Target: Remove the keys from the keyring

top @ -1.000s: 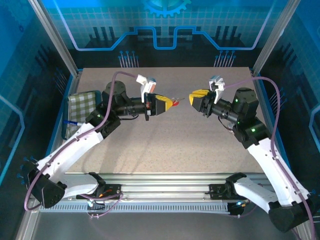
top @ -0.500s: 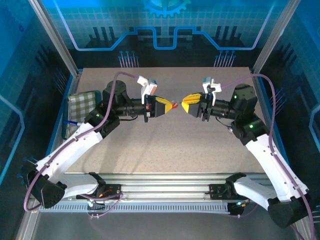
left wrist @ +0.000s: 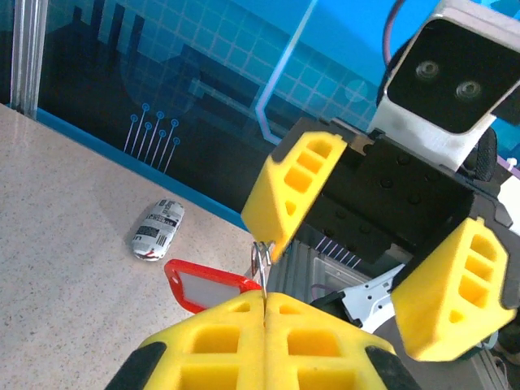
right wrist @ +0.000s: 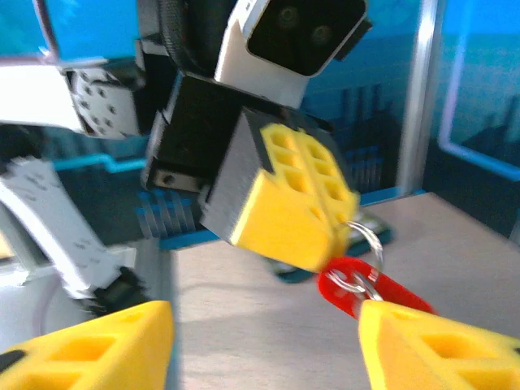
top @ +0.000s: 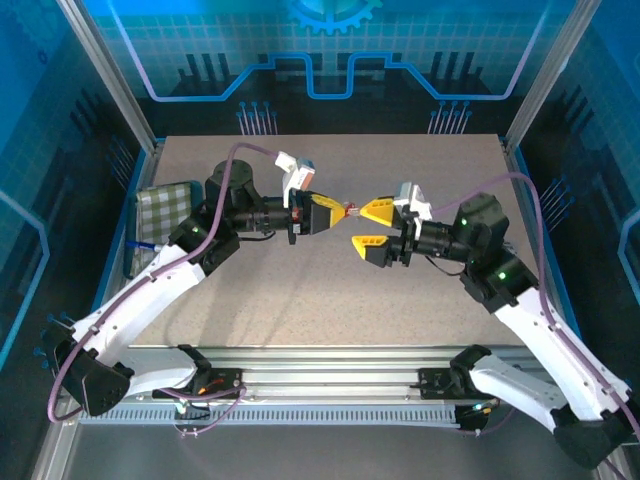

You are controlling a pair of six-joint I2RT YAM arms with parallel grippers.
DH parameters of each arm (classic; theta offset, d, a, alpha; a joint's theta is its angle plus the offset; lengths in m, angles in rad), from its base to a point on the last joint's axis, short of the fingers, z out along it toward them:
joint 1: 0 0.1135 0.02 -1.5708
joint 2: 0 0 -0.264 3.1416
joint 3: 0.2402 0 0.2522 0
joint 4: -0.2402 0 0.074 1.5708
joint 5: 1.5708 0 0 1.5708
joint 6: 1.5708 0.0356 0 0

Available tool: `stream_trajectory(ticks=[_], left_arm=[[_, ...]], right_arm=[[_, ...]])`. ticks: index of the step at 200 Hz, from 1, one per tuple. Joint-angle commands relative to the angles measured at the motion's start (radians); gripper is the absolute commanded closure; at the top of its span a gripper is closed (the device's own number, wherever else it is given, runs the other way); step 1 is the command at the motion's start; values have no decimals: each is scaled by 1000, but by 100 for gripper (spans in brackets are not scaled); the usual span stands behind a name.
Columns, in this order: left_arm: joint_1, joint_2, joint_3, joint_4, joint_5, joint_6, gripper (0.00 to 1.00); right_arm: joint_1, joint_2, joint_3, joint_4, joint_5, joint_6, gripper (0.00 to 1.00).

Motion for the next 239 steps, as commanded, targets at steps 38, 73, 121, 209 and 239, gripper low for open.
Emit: stream_trajectory(ticks=[38, 73, 121, 209, 239], left_arm=[[-3, -12, 30, -7, 9, 37, 100], [-4, -16, 22, 9, -1, 20, 100], [-3, -8, -4, 73, 23, -21, 100], [-4, 9, 7, 96, 115, -56, 100], [-4, 13, 10, 85, 104, -49, 100]], right_arm=[[-24, 34, -38, 91, 94, -84, 42], [-14, 48, -38, 134, 72, -60, 63], [-21, 58, -45, 131, -45, 5, 68], [-63, 119, -61, 324, -180, 175, 45], [-65, 134, -48, 341, -217, 193, 62]])
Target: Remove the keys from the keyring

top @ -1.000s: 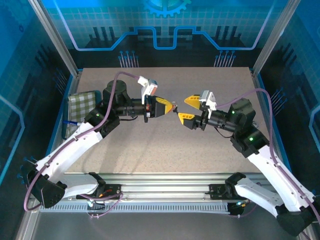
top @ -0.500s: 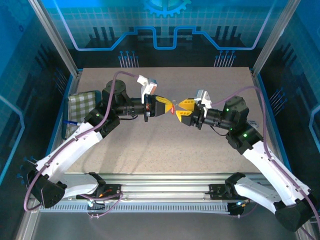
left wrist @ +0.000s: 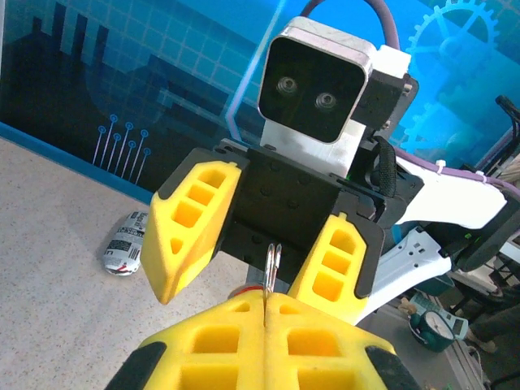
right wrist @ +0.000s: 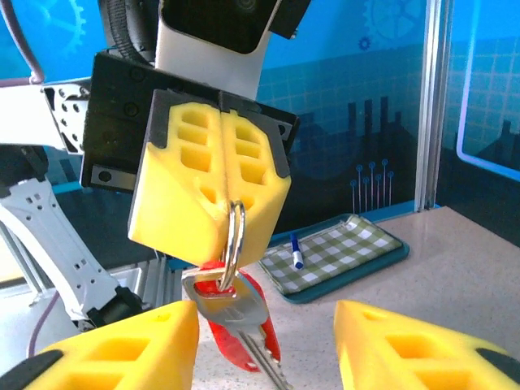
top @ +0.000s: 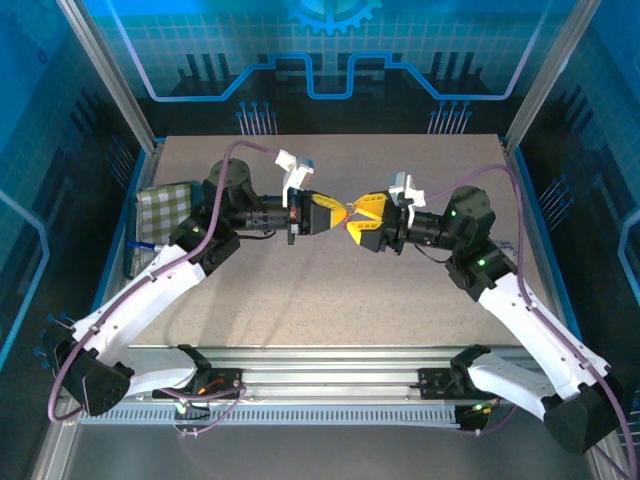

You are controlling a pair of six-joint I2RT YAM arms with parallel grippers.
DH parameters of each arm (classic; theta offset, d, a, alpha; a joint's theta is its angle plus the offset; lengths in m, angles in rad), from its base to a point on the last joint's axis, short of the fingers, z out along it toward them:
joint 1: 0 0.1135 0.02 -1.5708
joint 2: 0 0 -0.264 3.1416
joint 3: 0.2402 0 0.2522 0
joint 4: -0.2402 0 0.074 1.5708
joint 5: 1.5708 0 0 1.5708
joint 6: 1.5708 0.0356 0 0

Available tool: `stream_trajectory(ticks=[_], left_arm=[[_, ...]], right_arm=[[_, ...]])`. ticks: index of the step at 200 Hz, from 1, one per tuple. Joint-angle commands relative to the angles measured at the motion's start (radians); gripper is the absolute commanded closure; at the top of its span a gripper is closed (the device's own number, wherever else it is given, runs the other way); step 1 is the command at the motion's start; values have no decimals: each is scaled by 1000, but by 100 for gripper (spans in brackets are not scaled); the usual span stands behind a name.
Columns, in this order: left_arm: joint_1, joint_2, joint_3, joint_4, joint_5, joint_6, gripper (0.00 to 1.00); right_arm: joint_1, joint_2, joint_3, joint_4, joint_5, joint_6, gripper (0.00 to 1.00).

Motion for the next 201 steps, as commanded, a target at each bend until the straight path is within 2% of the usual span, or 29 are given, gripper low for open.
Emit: stream_trajectory(ticks=[1, 127, 168, 201], left_arm=[[-3, 8, 10, 16, 31, -6, 100], [-3, -12, -9, 16, -70, 18, 100], [-3, -17, -16, 16, -91, 22, 100], [-2, -19, -22, 32, -95, 13, 100]], right_arm=[[-10, 8, 10, 68, -64, 40, 62], [-7, -19, -38, 171, -111, 111, 83], [-7, -14, -78, 263, -143, 192, 82], [-6, 16, -104, 381, -149, 294, 70]])
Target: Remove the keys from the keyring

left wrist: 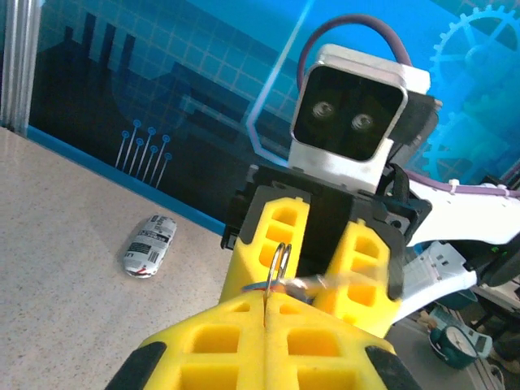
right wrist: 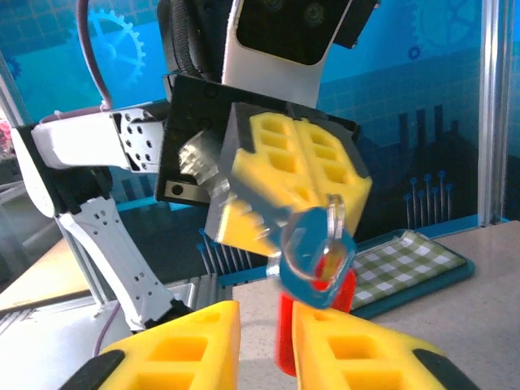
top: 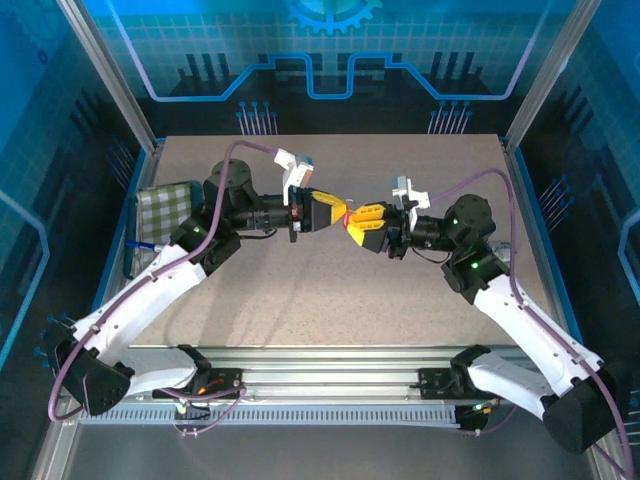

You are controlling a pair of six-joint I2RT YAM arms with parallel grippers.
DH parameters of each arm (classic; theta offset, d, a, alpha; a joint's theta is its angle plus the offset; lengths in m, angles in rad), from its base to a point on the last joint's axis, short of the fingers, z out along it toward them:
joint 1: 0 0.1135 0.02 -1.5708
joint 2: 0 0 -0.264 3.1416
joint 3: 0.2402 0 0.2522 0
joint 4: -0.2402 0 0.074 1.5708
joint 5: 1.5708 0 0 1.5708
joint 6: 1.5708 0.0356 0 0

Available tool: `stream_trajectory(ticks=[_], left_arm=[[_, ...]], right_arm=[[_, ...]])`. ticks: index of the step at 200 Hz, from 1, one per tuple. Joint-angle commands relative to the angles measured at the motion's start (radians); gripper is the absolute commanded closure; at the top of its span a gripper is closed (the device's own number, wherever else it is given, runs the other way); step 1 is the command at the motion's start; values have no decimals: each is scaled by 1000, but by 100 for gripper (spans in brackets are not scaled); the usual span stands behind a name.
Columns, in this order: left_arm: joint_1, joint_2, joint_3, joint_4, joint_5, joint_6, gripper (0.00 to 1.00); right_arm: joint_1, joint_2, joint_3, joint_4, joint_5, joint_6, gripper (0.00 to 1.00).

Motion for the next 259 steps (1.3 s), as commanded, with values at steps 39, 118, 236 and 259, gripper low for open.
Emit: stream_trajectory(ticks=[39, 118, 236, 259], left_arm=[[-3, -19, -27, 73, -14, -19, 100], [-3, -28, -32, 115, 5, -52, 100], [11, -5, -13, 164, 95, -117, 100], [12, -7, -13, 150, 93, -110, 100]], right_arm=[[5, 48, -44, 281, 19, 195, 55], [4, 100, -70, 381, 57, 260, 50], [-65, 232, -40, 770, -171, 589, 57], [-65, 253, -27, 826, -184, 632, 66]])
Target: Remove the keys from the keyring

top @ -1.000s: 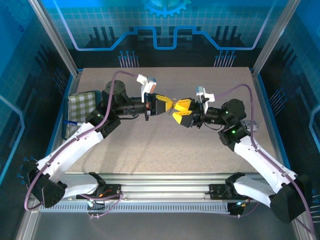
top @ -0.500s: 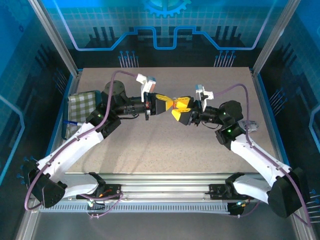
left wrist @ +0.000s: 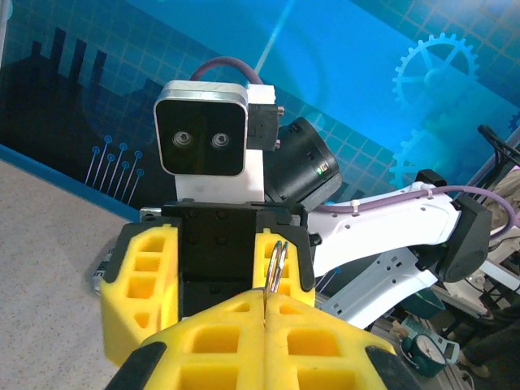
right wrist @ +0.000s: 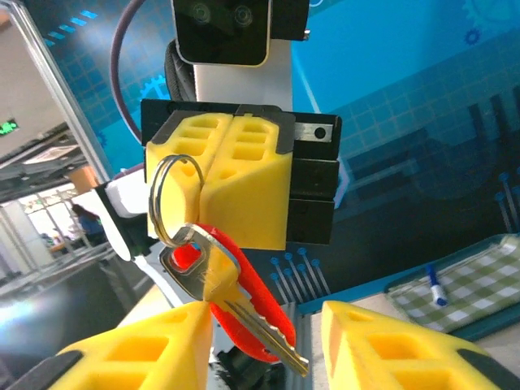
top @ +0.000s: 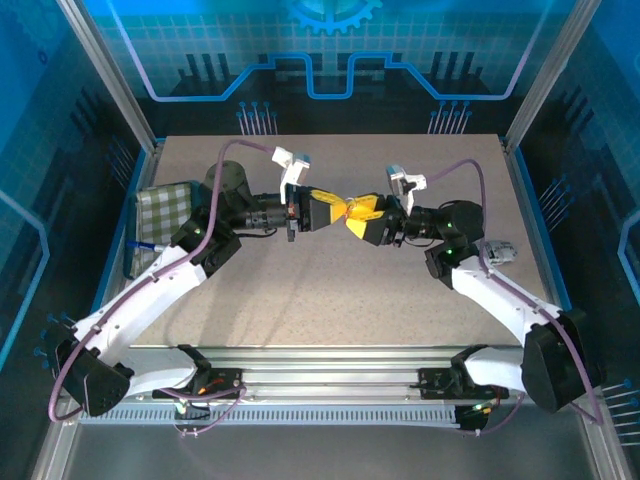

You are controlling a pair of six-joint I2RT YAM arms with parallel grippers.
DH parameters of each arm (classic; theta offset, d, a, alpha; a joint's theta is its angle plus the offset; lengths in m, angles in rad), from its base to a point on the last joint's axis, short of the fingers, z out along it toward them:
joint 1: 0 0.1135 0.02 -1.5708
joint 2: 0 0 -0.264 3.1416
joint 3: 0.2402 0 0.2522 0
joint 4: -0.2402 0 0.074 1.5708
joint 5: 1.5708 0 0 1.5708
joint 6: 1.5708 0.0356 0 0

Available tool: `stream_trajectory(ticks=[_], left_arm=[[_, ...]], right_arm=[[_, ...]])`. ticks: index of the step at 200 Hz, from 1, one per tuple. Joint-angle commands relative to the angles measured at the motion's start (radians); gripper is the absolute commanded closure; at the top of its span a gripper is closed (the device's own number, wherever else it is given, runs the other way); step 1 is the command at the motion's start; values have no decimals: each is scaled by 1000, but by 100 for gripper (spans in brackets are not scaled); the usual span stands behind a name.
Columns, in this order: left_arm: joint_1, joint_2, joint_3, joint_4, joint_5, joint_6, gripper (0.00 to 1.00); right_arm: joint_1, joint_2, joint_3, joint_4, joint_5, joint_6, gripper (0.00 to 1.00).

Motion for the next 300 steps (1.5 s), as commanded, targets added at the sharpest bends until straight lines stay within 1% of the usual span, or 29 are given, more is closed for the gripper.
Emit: stream_trajectory(ticks=[1, 7, 19, 25, 31, 36, 56, 69, 100, 135, 204, 247, 265, 300], left_arm=[[7, -3, 11, 22, 31, -7, 100], [7, -3, 10, 20, 31, -6, 100], [10, -3, 7, 19, 31, -6, 100], [11, -2, 6, 19, 30, -6, 100], [12, -3, 6, 18, 28, -5, 100], [14, -3, 4, 17, 27, -4, 100], [20, -1, 3, 19, 25, -5, 100], [22, 0, 3, 19, 24, -3, 100], [26, 5, 3, 22, 23, -5, 100], [27, 5, 5, 7, 15, 8, 100], [28, -11, 1, -18, -16, 36, 100], [29, -18, 0, -21, -21, 40, 100], [27, -18, 0, -21, -23, 41, 100], [28, -21, -1, -23, -28, 43, 100]], right_arm=[[-10, 11, 47, 147, -37, 79, 66], [-10, 15, 47, 158, -39, 89, 68], [-15, 19, 47, 173, -36, 105, 68], [-16, 18, 48, 175, -31, 108, 66], [-16, 15, 45, 172, -27, 106, 62], [-18, 10, 41, 166, -23, 99, 61], [-18, -7, 40, 128, -31, 75, 70], [-19, -13, 39, 120, -37, 73, 70], [-21, -23, 29, 110, -37, 64, 78], [-24, -22, 26, 126, -45, 81, 81], [-28, -23, 17, 85, -59, 75, 77], [-26, 7, 10, 195, -72, 162, 76], [-23, 34, 15, 265, -82, 222, 79], [-24, 68, 12, 314, -95, 273, 78]])
